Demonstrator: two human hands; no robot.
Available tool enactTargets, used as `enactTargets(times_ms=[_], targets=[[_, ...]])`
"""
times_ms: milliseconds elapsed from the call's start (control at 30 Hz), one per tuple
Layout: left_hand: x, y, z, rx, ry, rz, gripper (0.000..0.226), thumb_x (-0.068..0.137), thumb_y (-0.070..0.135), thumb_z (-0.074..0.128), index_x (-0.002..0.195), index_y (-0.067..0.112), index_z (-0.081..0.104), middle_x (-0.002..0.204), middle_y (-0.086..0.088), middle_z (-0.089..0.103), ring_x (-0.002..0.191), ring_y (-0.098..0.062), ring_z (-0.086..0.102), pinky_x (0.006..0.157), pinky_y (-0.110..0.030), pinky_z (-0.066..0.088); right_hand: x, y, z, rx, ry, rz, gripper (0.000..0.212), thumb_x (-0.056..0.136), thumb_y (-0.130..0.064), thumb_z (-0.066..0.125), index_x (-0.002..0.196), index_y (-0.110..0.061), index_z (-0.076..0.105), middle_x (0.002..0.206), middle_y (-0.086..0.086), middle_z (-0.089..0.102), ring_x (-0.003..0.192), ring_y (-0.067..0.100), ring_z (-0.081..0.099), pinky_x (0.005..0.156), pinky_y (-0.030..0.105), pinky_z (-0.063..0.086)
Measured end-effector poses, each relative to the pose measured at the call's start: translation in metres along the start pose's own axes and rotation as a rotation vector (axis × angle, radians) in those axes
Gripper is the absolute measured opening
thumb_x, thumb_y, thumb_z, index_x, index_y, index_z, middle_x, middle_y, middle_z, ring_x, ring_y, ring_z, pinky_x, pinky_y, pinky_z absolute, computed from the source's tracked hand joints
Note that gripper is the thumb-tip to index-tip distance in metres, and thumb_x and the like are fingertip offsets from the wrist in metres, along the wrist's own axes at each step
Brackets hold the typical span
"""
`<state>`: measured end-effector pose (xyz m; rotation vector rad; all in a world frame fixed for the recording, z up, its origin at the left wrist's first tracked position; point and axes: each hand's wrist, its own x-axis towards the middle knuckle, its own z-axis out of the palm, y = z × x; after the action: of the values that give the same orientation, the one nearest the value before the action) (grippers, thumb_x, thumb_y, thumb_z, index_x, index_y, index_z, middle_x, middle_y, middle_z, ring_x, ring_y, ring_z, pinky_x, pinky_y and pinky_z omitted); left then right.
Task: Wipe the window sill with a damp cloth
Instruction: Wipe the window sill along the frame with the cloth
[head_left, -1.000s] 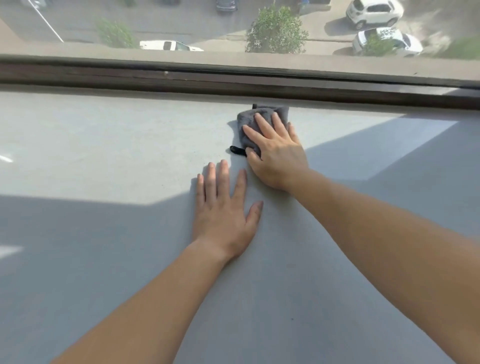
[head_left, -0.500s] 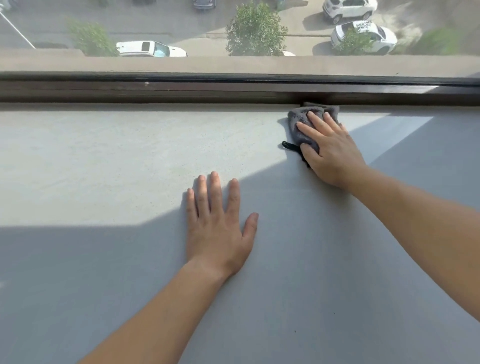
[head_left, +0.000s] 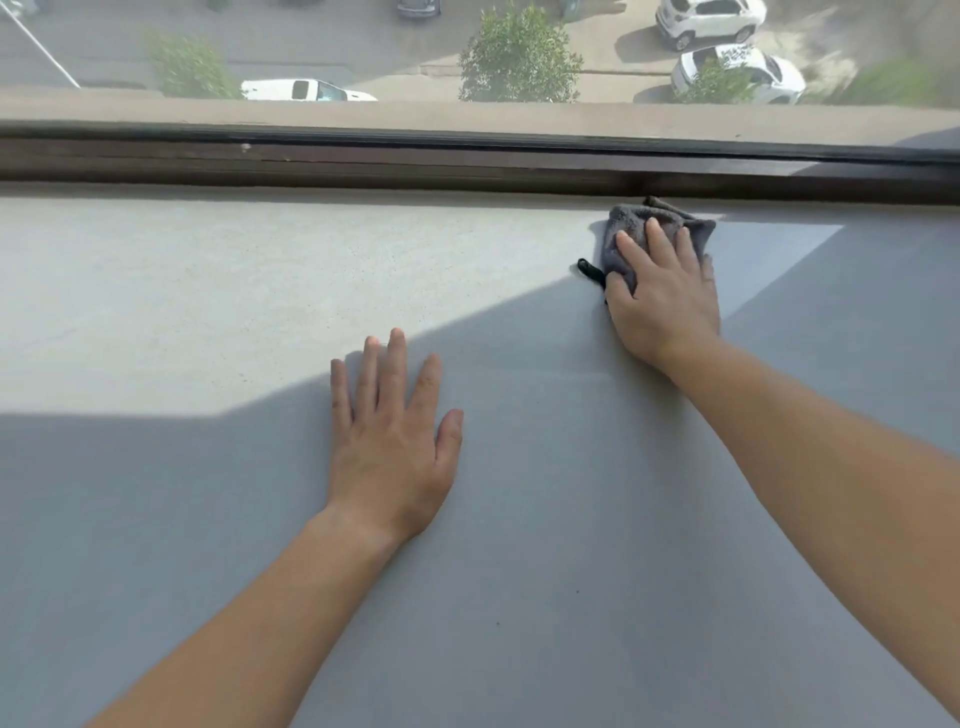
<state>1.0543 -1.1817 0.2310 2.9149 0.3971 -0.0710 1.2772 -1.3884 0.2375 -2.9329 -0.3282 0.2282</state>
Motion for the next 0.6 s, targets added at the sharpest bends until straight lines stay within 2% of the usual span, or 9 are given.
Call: enactTargets(times_ms=[33,100,167,233,300,367,433,500,600], targets=[[-0.008,0.01,0.001,-0.04,0.002,-0.007,0.069,0.096,0.052,0.016,0.156,0.019,0.023,0.166,-0.012,0.003,0.153,-0.028,-0.006,0.12,-0.05,-0.013,-0.01,-0.008,0.004,0.0,0.008,-0.019,0.058,0.099,-0.046,0.03,0.156,-0.035,0.024,0.169,-0.001,0.01,0.155,0.026,-0.001,0.125,0.048,0.0],[-0.025,0.028,0.006,-0.073,-0.015,-0.024,0.071,0.094,0.053,0.017,0.156,0.019,0.023,0.166,-0.013,0.006,0.154,-0.028,-0.004,0.121,-0.051,-0.009,-0.045,-0.026,0.012,0.006,-0.008,-0.17,0.059,0.099,-0.048,0.03,0.156,-0.035,0.025,0.169,-0.002,0.01,0.155,0.026,-0.002,0.125,0.048,0.0],[-0.038,0.039,0.013,-0.058,-0.034,-0.042,0.073,0.094,0.056,0.018,0.157,0.021,0.019,0.167,-0.011,0.002,0.153,-0.028,-0.008,0.121,-0.051,-0.008,-0.081,-0.026,0.017,-0.015,-0.06,-0.364,0.06,0.098,-0.049,0.03,0.156,-0.035,0.026,0.169,-0.004,0.01,0.155,0.024,-0.002,0.125,0.047,-0.001],[-0.042,0.041,0.018,-0.02,-0.037,-0.052,0.074,0.093,0.059,0.017,0.158,0.023,0.014,0.167,-0.009,-0.002,0.153,-0.027,-0.012,0.122,-0.051,-0.007,-0.089,-0.009,0.013,-0.033,-0.099,-0.457,0.06,0.097,-0.049,0.03,0.156,-0.036,0.027,0.168,-0.007,0.01,0.155,0.021,-0.003,0.125,0.044,-0.004],[-0.041,0.042,0.02,0.003,-0.04,-0.063,0.076,0.091,0.06,0.016,0.158,0.024,0.013,0.167,-0.008,-0.003,0.153,-0.026,-0.013,0.122,-0.05,-0.007,-0.073,0.017,0.006,-0.039,-0.096,-0.38,0.058,0.1,-0.048,0.031,0.157,-0.036,0.025,0.169,-0.007,0.008,0.155,0.02,-0.004,0.125,0.043,-0.005],[-0.04,0.042,0.021,0.012,-0.056,-0.072,0.077,0.09,0.06,0.013,0.158,0.025,0.012,0.167,-0.007,-0.005,0.152,-0.025,-0.014,0.122,-0.05,-0.008,-0.059,0.035,0.0,-0.029,-0.075,-0.203,0.059,0.101,-0.048,0.03,0.158,-0.035,0.022,0.169,-0.004,0.005,0.155,0.022,-0.005,0.125,0.045,-0.003],[-0.039,0.043,0.019,0.018,-0.08,-0.076,0.079,0.088,0.061,0.009,0.158,0.026,0.009,0.167,-0.006,-0.008,0.152,-0.025,-0.017,0.121,-0.05,-0.01,-0.067,0.027,0.003,-0.016,-0.04,-0.114,0.06,0.1,-0.048,0.029,0.158,-0.034,0.021,0.169,-0.002,0.006,0.155,0.025,-0.005,0.125,0.047,-0.002],[-0.04,0.044,0.018,0.026,-0.1,-0.082,0.08,0.086,0.062,0.006,0.158,0.027,0.005,0.166,-0.006,-0.011,0.151,-0.025,-0.019,0.12,-0.05,-0.011,-0.098,0.006,0.015,-0.013,-0.021,-0.202,0.061,0.099,-0.048,0.029,0.157,-0.033,0.024,0.169,0.0,0.009,0.155,0.027,-0.003,0.125,0.048,-0.001],[-0.04,0.043,0.015,0.037,-0.123,-0.094,0.081,0.084,0.063,0.003,0.158,0.029,0.0,0.166,-0.005,-0.015,0.15,-0.024,-0.023,0.12,-0.049,-0.014,-0.148,0.002,0.024,-0.025,-0.081,-0.482,0.062,0.095,-0.05,0.029,0.154,-0.032,0.034,0.167,-0.002,0.018,0.155,0.026,0.004,0.125,0.047,0.002]])
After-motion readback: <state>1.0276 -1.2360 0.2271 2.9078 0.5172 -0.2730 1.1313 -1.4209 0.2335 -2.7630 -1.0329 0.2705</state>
